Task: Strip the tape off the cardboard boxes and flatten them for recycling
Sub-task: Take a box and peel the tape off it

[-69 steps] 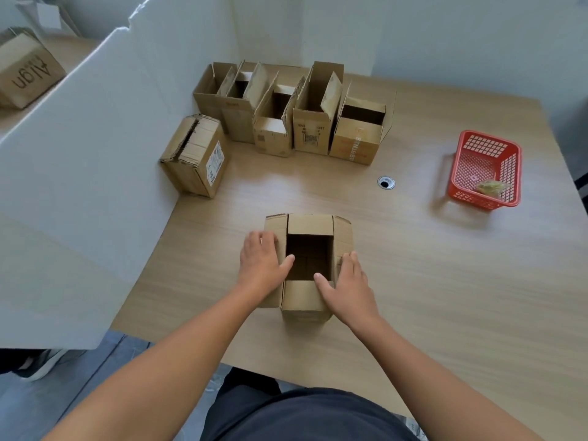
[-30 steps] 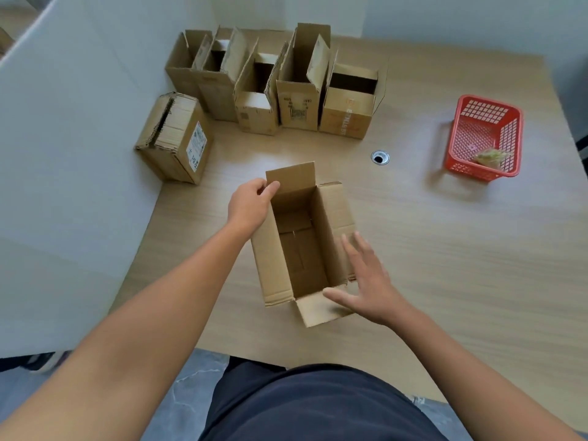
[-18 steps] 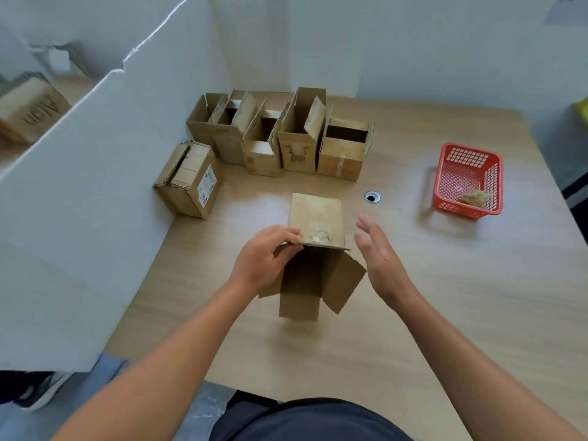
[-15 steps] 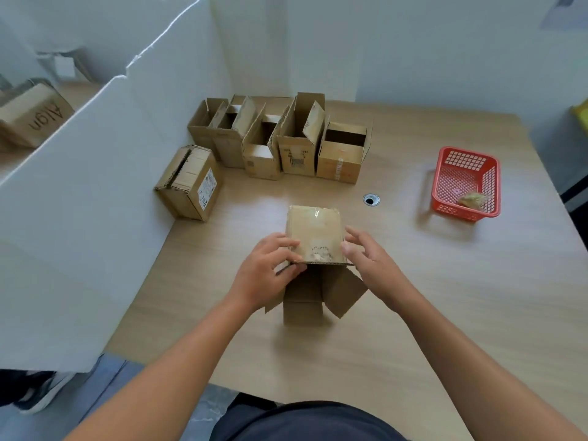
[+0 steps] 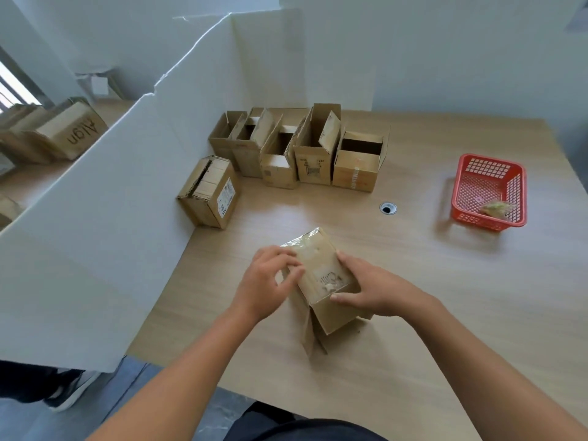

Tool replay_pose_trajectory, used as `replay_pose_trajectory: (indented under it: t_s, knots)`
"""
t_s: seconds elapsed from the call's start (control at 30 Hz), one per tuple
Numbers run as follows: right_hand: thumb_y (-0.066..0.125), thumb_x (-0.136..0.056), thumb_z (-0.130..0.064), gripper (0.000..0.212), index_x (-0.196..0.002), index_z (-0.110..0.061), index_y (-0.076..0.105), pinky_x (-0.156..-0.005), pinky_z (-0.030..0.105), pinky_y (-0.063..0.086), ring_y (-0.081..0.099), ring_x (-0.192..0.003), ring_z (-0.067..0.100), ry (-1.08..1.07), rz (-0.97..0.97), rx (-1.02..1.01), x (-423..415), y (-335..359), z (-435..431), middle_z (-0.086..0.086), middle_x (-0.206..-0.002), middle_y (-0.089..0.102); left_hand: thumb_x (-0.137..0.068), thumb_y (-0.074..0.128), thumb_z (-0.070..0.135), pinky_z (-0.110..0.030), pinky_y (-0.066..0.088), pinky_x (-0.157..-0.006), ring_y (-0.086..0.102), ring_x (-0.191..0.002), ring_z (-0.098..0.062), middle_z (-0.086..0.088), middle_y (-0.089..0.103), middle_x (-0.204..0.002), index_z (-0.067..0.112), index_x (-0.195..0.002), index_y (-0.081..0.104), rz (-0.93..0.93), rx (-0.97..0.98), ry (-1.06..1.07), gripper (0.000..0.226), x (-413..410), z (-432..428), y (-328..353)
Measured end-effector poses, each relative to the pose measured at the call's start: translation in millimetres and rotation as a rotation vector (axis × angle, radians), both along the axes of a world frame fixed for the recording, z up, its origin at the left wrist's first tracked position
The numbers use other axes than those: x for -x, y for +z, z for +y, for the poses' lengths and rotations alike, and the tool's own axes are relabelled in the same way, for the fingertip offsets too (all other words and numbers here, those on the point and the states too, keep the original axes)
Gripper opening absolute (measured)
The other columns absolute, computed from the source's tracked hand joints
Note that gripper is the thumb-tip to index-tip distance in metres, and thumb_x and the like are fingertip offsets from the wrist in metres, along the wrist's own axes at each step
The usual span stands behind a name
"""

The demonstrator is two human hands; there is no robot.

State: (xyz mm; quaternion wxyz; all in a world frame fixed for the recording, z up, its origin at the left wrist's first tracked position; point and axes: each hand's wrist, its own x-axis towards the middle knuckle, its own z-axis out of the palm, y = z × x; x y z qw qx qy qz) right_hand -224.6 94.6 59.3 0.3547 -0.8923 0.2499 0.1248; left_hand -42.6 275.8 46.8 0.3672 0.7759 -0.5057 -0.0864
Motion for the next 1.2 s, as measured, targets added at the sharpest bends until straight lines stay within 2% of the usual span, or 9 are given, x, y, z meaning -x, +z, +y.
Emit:
replay_pose_trajectory:
  t_s: [0.13,0.27,0.4,0.47,0.57,0.67,0.87,1.03,1.2]
  knots:
    - [0.054,-0.095,-0.065,0.068,-0.150,-0.032,0.032,-0.096,0.042,0.049,0.053,-0.127,0.019,-0.162,-0.011,0.109,-12,1,13,-0.008,-0.147,0.049,-0.099,0.064,0.032,-0.033,0.037,-0.114,0.046,-0.134,-0.012,0.006,0.053,-0.143,0.019,-0.143,0.053,0.243,-0.271,0.159,0.047,-31,-29,-7]
    - [0.050,-0.096,-0.063,0.048,-0.118,-0.022,0.039,-0.092,0.046,0.047,0.055,-0.114,0.028,-0.292,0.000,0.231,-26,-4,33,0.001,-0.125,0.056,-0.092,0.070,0.036,-0.025,0.051,-0.086,0.063,-0.098,-0.007,0.014,0.067,-0.112,0.035,-0.120,0.063,0.417,-0.191,0.091,0.029,-26,-28,-18]
    - [0.043,-0.099,-0.064,0.069,-0.147,-0.017,0.029,-0.105,0.046,0.039,0.048,-0.129,0.032,-0.362,0.030,0.292,-34,-16,43,0.008,-0.145,0.048,-0.080,0.074,0.047,-0.020,0.049,-0.095,0.063,-0.110,-0.003,0.018,0.064,-0.121,0.046,-0.123,0.056,0.491,-0.066,0.007,0.047,-16,-4,-28]
    - [0.034,-0.101,-0.065,0.073,-0.161,-0.033,0.009,-0.114,0.047,0.029,0.034,-0.144,0.030,-0.310,0.079,0.306,-34,-22,49,0.007,-0.160,0.031,-0.087,0.076,0.035,-0.027,0.047,-0.103,0.060,-0.121,-0.010,0.012,0.061,-0.130,0.033,-0.128,0.061,0.477,0.022,-0.023,0.044,-17,6,-38]
    - [0.024,-0.102,-0.066,0.060,-0.156,-0.057,0.001,-0.121,0.051,0.011,0.014,-0.152,0.029,-0.274,0.112,0.337,-36,-30,53,0.003,-0.168,0.011,-0.091,0.075,0.012,-0.023,0.040,-0.108,0.050,-0.133,-0.008,0.000,0.051,-0.142,0.024,-0.117,0.071,0.366,0.083,-0.087,0.028,-24,14,-45]
    - [0.022,-0.103,-0.063,0.057,-0.156,-0.059,0.001,-0.124,0.058,-0.006,0.001,-0.156,0.027,-0.279,0.138,0.327,-40,-27,49,0.000,-0.170,0.003,-0.092,0.071,0.000,-0.016,0.042,-0.101,0.054,-0.122,0.001,-0.004,0.055,-0.137,0.016,-0.110,0.077,0.271,0.124,-0.180,0.025,-37,17,-46]
    - [0.024,-0.096,-0.072,0.075,-0.160,-0.046,-0.004,-0.119,0.059,-0.021,-0.016,-0.157,0.021,-0.292,0.160,0.351,-55,-24,63,-0.002,-0.171,-0.011,-0.088,0.077,0.007,-0.043,0.056,-0.080,0.068,-0.104,-0.015,0.006,0.064,-0.123,0.019,-0.095,0.081,0.198,0.142,-0.229,0.015,-59,9,-41]
    - [0.011,-0.079,-0.091,0.093,-0.158,-0.048,-0.010,-0.121,0.057,-0.020,-0.026,-0.154,0.018,-0.290,0.149,0.402,-48,-32,62,-0.005,-0.170,-0.022,-0.093,0.070,0.002,-0.040,0.057,-0.089,0.069,-0.102,-0.014,0.004,0.065,-0.128,0.011,-0.093,0.075,0.346,0.105,-0.361,0.011,-70,8,-48]
    - [0.024,-0.074,-0.094,0.097,-0.159,-0.050,0.006,-0.121,0.052,-0.021,-0.023,-0.155,0.012,-0.272,0.086,0.356,-40,-34,54,-0.010,-0.171,-0.011,-0.101,0.059,0.002,-0.020,0.050,-0.089,0.070,-0.099,-0.010,0.007,0.067,-0.128,0.017,-0.094,0.062,0.722,0.011,-0.385,0.017,-73,13,-48]
